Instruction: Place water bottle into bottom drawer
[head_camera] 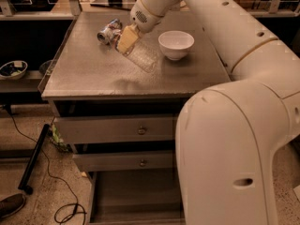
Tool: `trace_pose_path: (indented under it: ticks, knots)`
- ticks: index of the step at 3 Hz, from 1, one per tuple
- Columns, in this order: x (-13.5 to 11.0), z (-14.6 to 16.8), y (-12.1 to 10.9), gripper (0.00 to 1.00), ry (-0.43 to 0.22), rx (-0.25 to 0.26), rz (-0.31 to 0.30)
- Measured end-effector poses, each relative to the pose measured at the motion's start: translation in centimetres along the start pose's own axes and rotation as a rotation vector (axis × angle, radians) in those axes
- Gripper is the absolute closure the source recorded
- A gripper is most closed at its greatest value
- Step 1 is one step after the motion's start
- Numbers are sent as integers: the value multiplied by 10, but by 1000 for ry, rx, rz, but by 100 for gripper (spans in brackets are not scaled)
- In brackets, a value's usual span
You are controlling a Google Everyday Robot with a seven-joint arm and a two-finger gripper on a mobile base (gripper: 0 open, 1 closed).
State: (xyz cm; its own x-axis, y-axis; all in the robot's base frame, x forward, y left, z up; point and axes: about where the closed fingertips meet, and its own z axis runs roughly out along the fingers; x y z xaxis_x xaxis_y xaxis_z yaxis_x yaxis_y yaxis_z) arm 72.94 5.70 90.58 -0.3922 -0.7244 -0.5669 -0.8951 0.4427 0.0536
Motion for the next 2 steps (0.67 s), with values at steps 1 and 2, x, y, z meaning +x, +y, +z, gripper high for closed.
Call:
trace_pose_path:
  ticks: [1, 2]
  knots:
    - [3, -22, 11, 100, -37, 27, 1]
    - [17, -43, 26, 100, -61, 47, 10]
